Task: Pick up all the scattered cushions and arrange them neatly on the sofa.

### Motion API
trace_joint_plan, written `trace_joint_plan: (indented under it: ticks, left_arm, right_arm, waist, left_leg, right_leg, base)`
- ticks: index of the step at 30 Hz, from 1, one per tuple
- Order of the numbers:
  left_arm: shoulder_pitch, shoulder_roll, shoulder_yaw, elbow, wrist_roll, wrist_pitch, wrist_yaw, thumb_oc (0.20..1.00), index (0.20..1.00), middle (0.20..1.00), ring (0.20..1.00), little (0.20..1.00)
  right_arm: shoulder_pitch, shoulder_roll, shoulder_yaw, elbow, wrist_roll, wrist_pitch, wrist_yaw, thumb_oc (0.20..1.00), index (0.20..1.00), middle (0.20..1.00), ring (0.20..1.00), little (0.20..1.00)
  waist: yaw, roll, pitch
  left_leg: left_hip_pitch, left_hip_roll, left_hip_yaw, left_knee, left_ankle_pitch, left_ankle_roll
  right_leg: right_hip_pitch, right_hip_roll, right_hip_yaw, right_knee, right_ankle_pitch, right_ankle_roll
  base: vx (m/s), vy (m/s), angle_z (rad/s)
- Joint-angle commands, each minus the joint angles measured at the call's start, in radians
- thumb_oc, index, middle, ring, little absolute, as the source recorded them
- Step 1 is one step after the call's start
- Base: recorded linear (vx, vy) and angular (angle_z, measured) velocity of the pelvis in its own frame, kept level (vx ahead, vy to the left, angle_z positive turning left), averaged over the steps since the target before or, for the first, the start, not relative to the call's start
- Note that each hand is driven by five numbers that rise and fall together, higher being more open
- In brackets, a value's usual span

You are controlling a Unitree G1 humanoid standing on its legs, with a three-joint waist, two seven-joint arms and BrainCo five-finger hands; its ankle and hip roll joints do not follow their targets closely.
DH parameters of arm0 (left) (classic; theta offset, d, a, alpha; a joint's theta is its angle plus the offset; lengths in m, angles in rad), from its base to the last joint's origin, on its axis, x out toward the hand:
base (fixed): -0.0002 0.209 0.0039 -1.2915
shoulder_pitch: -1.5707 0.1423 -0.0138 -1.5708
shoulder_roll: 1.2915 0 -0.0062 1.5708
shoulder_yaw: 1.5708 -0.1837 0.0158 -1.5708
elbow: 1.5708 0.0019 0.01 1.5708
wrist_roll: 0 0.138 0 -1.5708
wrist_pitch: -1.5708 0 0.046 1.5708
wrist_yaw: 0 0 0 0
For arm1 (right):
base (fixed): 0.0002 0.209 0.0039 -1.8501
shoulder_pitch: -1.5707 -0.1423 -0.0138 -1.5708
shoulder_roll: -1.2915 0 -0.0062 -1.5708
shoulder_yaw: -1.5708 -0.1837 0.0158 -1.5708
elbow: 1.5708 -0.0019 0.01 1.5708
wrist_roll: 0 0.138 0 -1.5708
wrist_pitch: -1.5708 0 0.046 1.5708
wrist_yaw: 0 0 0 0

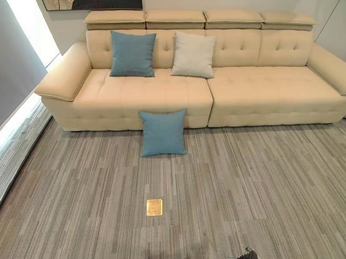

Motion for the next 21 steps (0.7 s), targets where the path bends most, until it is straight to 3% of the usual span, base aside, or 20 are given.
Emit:
trace_joint_plan:
  ticks: [1,14,16,18,21]
  left_arm:
    - [-0.06,-0.006,0.009,0.055,-0.019,-0.003,-0.008,1.0,1.0,1.0,1.0,1.0]
    - [-0.071,0.002,0.017,0.045,-0.058,-0.001,-0.015,1.0,1.0,1.0,1.0,1.0]
    - [-0.086,0.003,0.004,0.038,-0.058,-0.002,-0.013,1.0,1.0,1.0,1.0,1.0]
    - [-0.113,0.001,-0.013,0.027,-0.061,-0.005,-0.016,1.0,1.0,1.0,1.0,1.0]
    - [-0.134,-0.001,-0.023,0.023,-0.06,-0.008,-0.012,1.0,1.0,1.0,1.0,1.0]
  right_arm:
    - [-0.045,-0.03,-0.015,0.034,0.019,-0.003,-0.004,1.0,1.0,1.0,1.0,1.0]
    - [-0.051,-0.037,-0.011,0.027,0.031,-0.002,0.0,1.0,1.0,1.0,1.0,1.0]
    - [-0.056,-0.039,-0.003,0.024,0.03,-0.002,-0.001,1.0,1.0,1.0,1.0,1.0]
    - [-0.066,-0.047,0.004,0.02,0.031,-0.006,-0.003,1.0,1.0,1.0,1.0,1.0]
    - [-0.07,-0.066,-0.004,0.01,0.038,-0.003,-0.007,1.0,1.0,1.0,1.0,1.0]
  waist:
    - [0.014,0.015,0.029]
    - [0.022,0.003,0.039]
    - [0.027,-0.007,0.062]
    - [0.03,-0.026,0.088]
    - [0.034,-0.031,0.101]
  left_leg:
    - [0.035,0.064,0.063,0.009,-0.05,-0.09]
    - [0.03,0.087,0.035,0.009,-0.032,-0.1]
    - [-0.009,0.092,0.018,0.054,-0.028,-0.102]
    - [-0.114,0.091,-0.001,0.194,-0.055,-0.11]
    - [-0.244,0.117,0.061,0.188,0.016,-0.114]
  right_leg:
    - [-0.02,-0.054,-0.043,0.006,-0.015,0.124]
    - [-0.018,-0.028,-0.056,0.011,-0.035,0.104]
    - [-0.028,-0.023,-0.058,0.02,-0.042,0.091]
    - [-0.047,-0.026,-0.072,0.02,-0.044,0.074]
    - [-0.048,-0.039,-0.124,0.012,-0.061,0.077]
  base:
    - [0.0,-0.033,0.05]
    - [0.0,-0.056,0.08]
    - [-0.08,-0.111,0.31]
    - [-0.08,-0.09,0.61]
    - [0.09,0.046,1.17]
